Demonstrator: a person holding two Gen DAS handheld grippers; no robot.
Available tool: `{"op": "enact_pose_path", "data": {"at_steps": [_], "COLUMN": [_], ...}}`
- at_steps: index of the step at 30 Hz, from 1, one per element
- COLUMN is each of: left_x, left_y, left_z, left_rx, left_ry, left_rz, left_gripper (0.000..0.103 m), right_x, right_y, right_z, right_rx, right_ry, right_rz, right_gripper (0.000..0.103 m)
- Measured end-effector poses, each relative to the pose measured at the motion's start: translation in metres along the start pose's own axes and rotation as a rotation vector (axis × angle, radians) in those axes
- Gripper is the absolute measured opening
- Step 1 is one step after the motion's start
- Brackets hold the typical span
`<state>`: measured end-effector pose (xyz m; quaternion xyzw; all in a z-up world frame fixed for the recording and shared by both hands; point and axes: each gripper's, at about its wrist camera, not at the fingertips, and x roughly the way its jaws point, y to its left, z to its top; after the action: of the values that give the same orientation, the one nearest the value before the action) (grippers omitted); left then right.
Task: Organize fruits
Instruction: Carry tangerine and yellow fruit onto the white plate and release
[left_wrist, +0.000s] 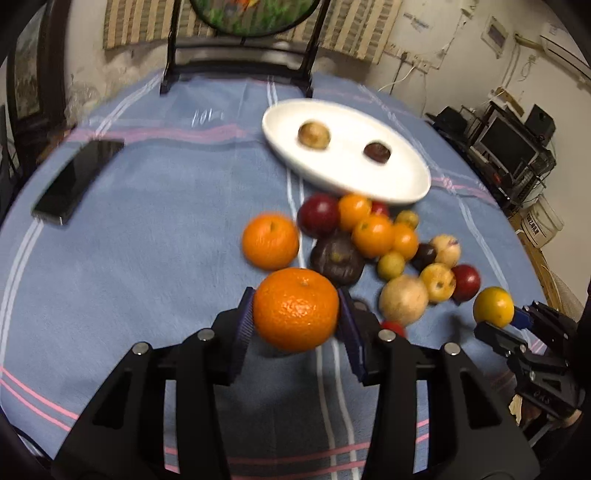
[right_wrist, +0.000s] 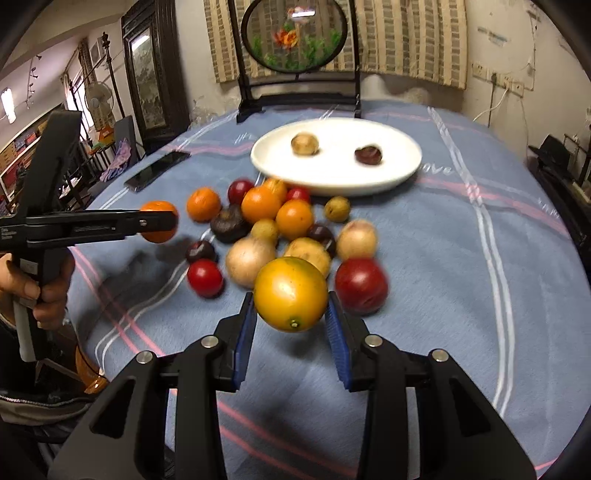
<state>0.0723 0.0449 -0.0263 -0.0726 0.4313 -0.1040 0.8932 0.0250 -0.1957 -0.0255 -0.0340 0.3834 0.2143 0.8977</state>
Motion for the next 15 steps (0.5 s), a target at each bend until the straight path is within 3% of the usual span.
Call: {"op": "enact_pose_path", "data": {"at_steps": [4,9,15], "left_x": [-0.006,0.013,0.066], "left_y": [-0.009,-0.023,-0.038], "left_z": [0.024,0.065,0.119], "left_rx": [0.045,0.085,0.112], "left_ry": [-0.046,-0.059,-0.038], "left_rz": [-0.005,0.004,0.018], "left_gripper": [0.045,0.045,0.045], "right_x": [-0.007,0.001,0.053], "right_y": [-0.011,-0.027,-0.052], "right_z": [0.025,0.064,0.111], "right_rx": [-0.013,-0.055,-0.086], "right_ry": [-0.055,-0.089,-0.008], "right_rz": [-0.025,-0.087,-0.099], "right_gripper": [0.038,0.038,0.038]}}
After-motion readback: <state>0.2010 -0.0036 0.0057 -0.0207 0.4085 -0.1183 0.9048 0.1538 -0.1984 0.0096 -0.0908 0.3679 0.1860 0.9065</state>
